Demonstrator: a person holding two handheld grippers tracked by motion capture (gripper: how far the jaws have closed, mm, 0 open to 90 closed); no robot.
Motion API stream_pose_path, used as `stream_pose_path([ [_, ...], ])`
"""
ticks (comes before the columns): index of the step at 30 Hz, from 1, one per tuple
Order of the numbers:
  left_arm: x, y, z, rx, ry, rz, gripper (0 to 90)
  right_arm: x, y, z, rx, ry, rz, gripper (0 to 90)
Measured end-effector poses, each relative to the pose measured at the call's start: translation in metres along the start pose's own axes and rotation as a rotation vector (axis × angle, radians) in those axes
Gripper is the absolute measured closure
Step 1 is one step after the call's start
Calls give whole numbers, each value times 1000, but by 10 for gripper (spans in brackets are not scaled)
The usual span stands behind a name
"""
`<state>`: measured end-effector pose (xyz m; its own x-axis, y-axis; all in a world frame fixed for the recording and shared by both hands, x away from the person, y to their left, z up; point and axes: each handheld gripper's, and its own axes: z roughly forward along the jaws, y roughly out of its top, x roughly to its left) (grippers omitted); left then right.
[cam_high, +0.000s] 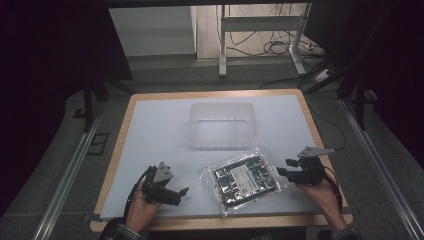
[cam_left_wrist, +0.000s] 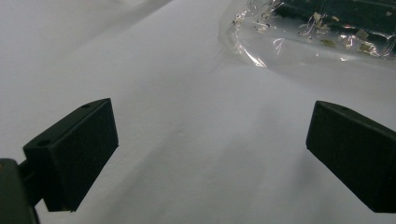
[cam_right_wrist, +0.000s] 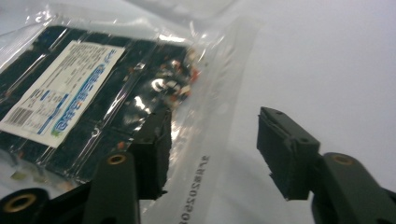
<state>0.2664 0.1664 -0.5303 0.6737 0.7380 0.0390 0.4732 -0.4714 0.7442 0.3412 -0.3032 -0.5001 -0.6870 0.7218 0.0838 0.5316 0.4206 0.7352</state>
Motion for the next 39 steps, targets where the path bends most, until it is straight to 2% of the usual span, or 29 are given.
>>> stream_pose_path([
  [2, 0, 0, 0, 0, 0, 0, 19, 0, -1, 3, 10, 11, 5, 472],
  [6, 0, 0, 0, 3, -1, 3, 19, 2, -1, 9, 42, 57, 17, 550],
  [11, -1, 0, 1, 7, -2, 5, 22, 6, -1, 13, 61, 69, 10, 608],
  [13, -1, 0, 1, 8, -1, 6, 23, 6, -2, 14, 66, 82, 29, 639],
  [17, -1, 1, 1, 9, -3, 7, 23, 0, -6, 18, 78, 119, 78, 778],
  [20, -1, 1, 1, 9, -2, 7, 23, 1, -5, 17, 82, 123, 80, 864],
  [22, -1, 1, 1, 8, -1, 8, 25, 2, -4, 16, 77, 121, 80, 883],
  [24, -1, 1, 1, 6, -1, 7, 25, 6, -1, 12, 75, 104, 49, 887],
  [25, -1, 1, 1, 6, -1, 7, 25, 6, -1, 12, 75, 104, 49, 887],
  [26, -1, 1, 0, 1, 1, 9, 26, 7, 2, 8, 57, 106, 38, 888],
  [37, -4, 3, -3, -20, 3, 18, 28, 8, 18, -8, 10, 152, 24, 888],
  [38, -4, 3, -3, -20, 4, 19, 28, 9, 25, -14, -2, 175, 24, 888],
  [39, -4, 3, -2, -19, 5, 19, 28, 9, 25, -14, -2, 175, 24, 888],
])
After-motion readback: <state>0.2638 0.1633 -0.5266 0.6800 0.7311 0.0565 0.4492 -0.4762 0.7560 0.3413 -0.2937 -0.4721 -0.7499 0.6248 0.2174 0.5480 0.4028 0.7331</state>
